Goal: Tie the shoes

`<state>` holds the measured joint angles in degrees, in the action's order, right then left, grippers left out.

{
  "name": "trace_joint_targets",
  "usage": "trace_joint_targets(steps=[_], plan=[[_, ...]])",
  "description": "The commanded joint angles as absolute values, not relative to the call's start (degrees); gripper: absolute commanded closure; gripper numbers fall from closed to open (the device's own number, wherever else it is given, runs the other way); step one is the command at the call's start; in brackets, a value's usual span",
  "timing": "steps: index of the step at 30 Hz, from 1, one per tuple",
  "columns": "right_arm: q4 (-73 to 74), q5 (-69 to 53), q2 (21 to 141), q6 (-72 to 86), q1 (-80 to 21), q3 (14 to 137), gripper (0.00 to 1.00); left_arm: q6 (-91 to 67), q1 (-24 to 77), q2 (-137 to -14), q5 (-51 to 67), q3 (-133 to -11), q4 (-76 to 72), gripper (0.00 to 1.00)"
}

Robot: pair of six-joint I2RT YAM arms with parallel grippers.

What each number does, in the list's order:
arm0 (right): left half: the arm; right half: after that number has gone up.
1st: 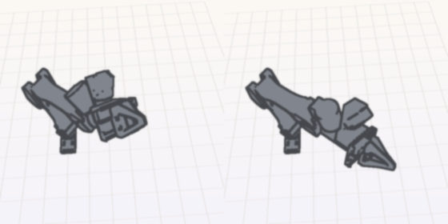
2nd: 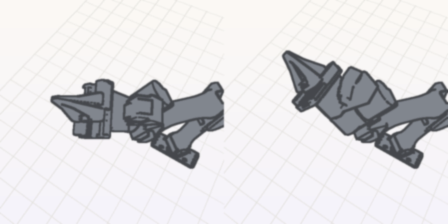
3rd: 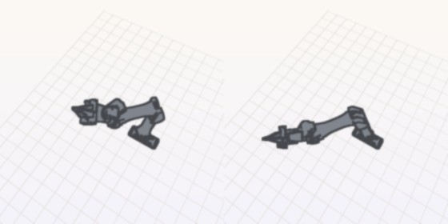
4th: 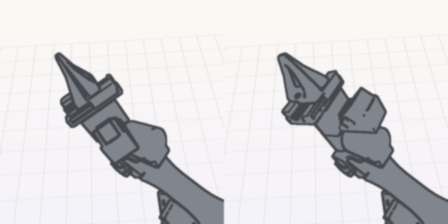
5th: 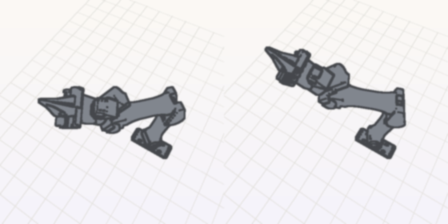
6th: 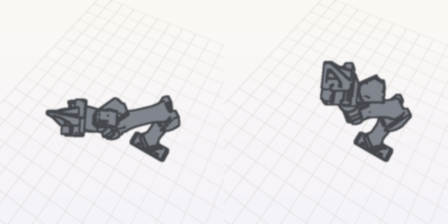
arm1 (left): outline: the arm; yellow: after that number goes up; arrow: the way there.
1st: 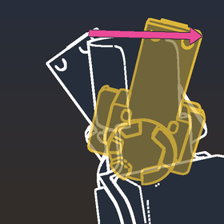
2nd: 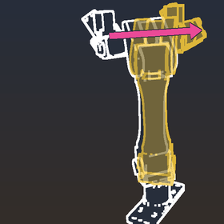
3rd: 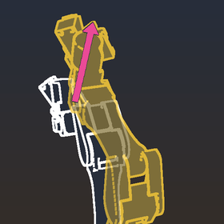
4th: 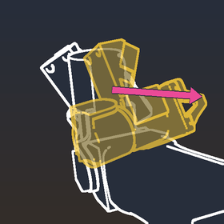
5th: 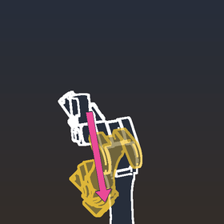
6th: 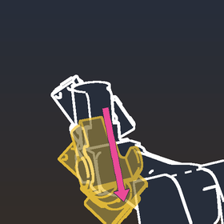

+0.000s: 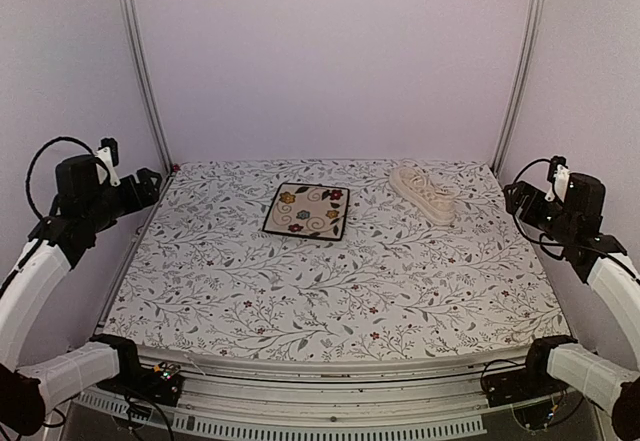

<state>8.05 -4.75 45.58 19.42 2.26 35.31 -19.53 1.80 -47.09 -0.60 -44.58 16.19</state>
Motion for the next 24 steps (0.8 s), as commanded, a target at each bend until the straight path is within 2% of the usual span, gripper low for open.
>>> trace_joint_targets(steps=[1,5,9,13,18,24], plan=[[8.7,-7.0,47.1,18.3,2.2,38.8,0.01,-16.2,1.5,-48.6,-0.2,-45.7,16.4,0.03],[6.6,-10.0,49.0,18.2,2.1,40.1,0.01,-15.0,1.5,-49.0,-5.0,-48.3,18.1,0.03],[7.6,-11.9,54.9,18.6,1.2,43.4,0.01,-11.4,1.5,-49.3,-3.0,-49.8,17.1,0.03],[7.6,-9.1,60.9,16.9,-4.2,45.7,0.01,-12.1,1.4,-48.0,-8.3,-48.3,15.3,0.03],[13.7,-5.6,73.4,14.9,-7.2,52.5,0.01,-12.0,1.1,-44.4,-11.2,-45.8,15.4,0.03],[13.3,-6.8,87.4,11.8,-7.7,58.8,0.01,-12.2,1.0,-41.3,-11.4,-44.0,13.9,0.03]])
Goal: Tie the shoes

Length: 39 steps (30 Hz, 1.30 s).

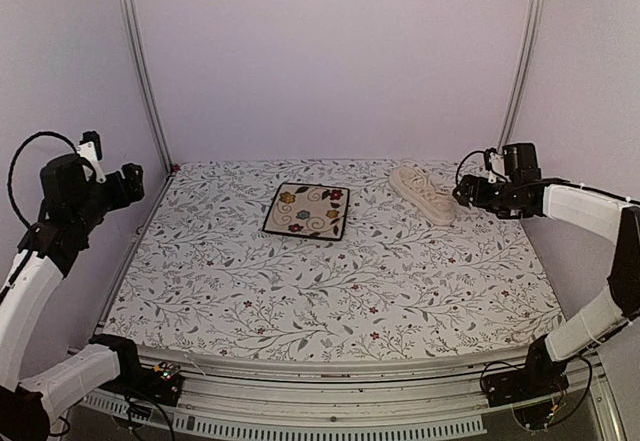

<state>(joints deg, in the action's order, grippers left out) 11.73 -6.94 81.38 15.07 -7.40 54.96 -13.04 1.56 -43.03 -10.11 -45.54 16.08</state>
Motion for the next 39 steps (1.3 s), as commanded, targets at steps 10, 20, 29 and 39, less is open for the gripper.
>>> trace_joint_targets(steps=[10,20,29,39], plan=[[13.1,-10.8,105.7,-2.7,-7.8,71.1,0.01,-11.9,0.5,-41.4,-7.5,-42.9,12.7,0.03],[12.6,-10.8,117.6,-7.3,-7.8,79.9,0.21,-11.6,0.4,-43.1,-5.0,-42.8,12.1,0.03],[8.4,-12.1,116.5,-7.8,-10.5,77.8,0.74,-12.1,0.4,-46.2,-3.4,-43.3,12.7,0.03],[15.5,2.4,104.3,5.2,-19.5,75.1,0.98,-12.7,0.4,-48.2,-2.0,-43.9,13.6,0.03]])
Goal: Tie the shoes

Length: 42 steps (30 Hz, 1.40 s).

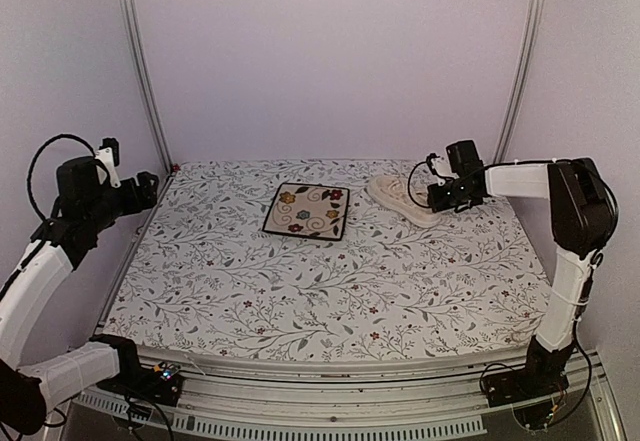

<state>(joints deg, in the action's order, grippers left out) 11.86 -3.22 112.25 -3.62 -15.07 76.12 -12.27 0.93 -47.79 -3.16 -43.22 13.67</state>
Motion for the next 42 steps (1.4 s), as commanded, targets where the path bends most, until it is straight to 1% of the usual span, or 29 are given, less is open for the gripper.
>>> trace_joint_targets(steps=[1,5,11,15,16,17,18,19,20,22,24,26,28,31,32,34,35,38,42], plan=[[16.5,3.6,102.9,8.5,-20.7,74.1,0.98,-12.7,0.4,-48.2,-1.9,-43.9,13.7,0.03],[20.3,6.1,97.7,22.5,-26.0,67.9,0.98,-13.0,0.4,-48.4,-1.5,-43.9,13.8,0.03],[28.7,14.6,92.1,40.9,-37.4,61.1,0.98,-13.4,0.3,-48.6,-0.4,-43.9,13.8,0.04],[31.1,14.3,88.2,50.8,-45.3,56.4,0.97,-13.8,0.4,-48.8,0.7,-43.9,13.7,0.03],[30.8,13.0,87.3,53.1,-46.9,55.3,0.94,-13.8,0.4,-48.9,1.0,-43.9,13.8,0.03],[30.2,11.6,86.4,54.0,-48.2,54.1,0.87,-13.9,0.4,-49.0,1.3,-43.8,13.7,0.03],[29.4,9.9,85.5,54.8,-49.5,53.0,0.77,-13.9,0.5,-49.3,1.6,-43.8,13.8,0.04],[28.3,7.9,84.7,55.7,-50.3,51.5,0.64,-13.9,0.4,-49.5,2.1,-43.8,13.8,0.04],[27.1,6.2,83.8,55.9,-51.0,50.5,0.53,-13.9,0.4,-49.8,2.4,-43.8,13.8,0.04],[25.8,3.4,82.4,55.9,-51.5,48.6,0.42,-13.8,0.5,-50.2,2.8,-43.9,13.8,0.04],[26.5,3.8,80.3,54.7,-51.5,48.0,0.36,-13.8,0.5,-50.5,2.9,-43.9,13.8,0.04],[27.2,5.0,77.9,51.7,-51.4,48.5,0.27,-13.7,0.5,-50.6,3.2,-43.9,13.8,0.04],[27.8,5.1,76.0,48.7,-49.9,49.4,0.24,-13.7,0.5,-50.6,3.2,-43.9,13.8,0.04],[23.8,-2.0,75.0,42.5,-43.8,49.2,0.21,-13.5,0.6,-50.5,3.7,-43.6,13.5,0.04],[21.6,-5.0,75.2,40.2,-42.5,49.0,0.18,-13.5,0.6,-50.5,4.3,-43.6,13.3,0.04],[18.3,-7.1,76.6,35.4,-41.3,48.8,0.09,-13.4,0.6,-50.5,5.2,-43.5,13.0,0.04],[17.4,-7.4,77.9,33.8,-41.0,49.1,0.06,-13.3,0.6,-50.5,5.4,-43.5,12.8,0.04],[15.9,-7.4,82.9,31.1,-40.9,51.0,0.03,-13.4,0.6,-50.4,5.4,-43.4,12.8,0.04],[12.6,-8.1,88.3,30.4,-41.0,51.2,0.02,-13.6,0.7,-49.9,5.5,-43.3,13.0,0.03]])
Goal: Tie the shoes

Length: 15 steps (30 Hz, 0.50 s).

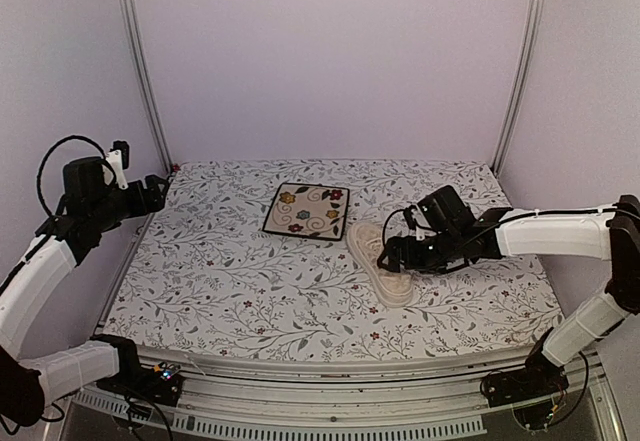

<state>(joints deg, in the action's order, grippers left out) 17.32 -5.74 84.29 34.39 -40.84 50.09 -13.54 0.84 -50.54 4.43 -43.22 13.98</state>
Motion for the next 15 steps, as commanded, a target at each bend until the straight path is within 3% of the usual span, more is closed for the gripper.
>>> trace_joint_targets(steps=[1,8,15], plan=[[12.3,-8.3,89.3,30.4,-41.6,51.3,0.02,-13.5,0.7,-49.8,6.3,-43.3,12.8,0.03],[12.5,-8.7,93.5,29.6,-50.4,55.2,0.02,-13.3,1.4,-50.5,8.5,-43.6,12.5,0.03],[18.6,0.6,87.3,32.3,-49.9,55.7,0.01,-15.5,2.9,-52.2,5.9,-44.4,13.0,0.03]])
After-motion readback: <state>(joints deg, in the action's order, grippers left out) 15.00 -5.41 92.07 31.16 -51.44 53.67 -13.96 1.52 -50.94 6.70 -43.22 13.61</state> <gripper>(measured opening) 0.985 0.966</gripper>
